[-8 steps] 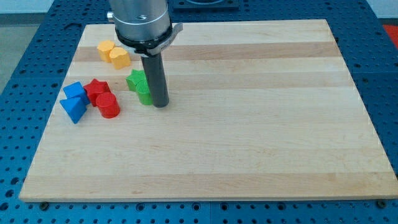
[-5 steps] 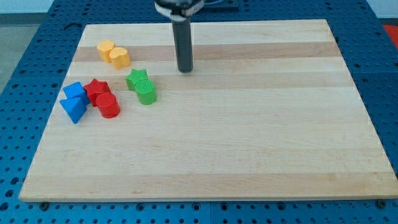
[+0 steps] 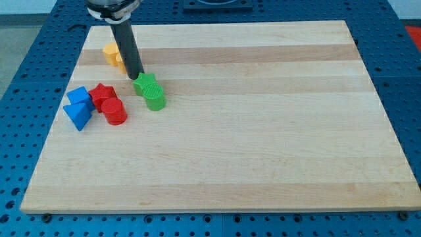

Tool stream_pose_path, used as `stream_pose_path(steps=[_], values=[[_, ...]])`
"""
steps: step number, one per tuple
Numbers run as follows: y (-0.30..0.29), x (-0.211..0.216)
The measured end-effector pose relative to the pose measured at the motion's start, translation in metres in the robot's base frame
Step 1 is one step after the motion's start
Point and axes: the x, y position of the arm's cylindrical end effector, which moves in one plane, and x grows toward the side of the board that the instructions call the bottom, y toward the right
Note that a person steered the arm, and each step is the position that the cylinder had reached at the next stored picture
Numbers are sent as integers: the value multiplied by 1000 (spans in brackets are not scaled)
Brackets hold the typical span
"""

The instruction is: Push green circle and green star towards red star

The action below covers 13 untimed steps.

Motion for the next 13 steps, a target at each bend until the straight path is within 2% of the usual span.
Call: stream_pose_path(steps=[3,4,5,6,7,8,10,12,13], values=[[0,41],[1,16],[30,-11],[76,-12],[87,8],[69,31],[46,38],[110,39],[121,54]])
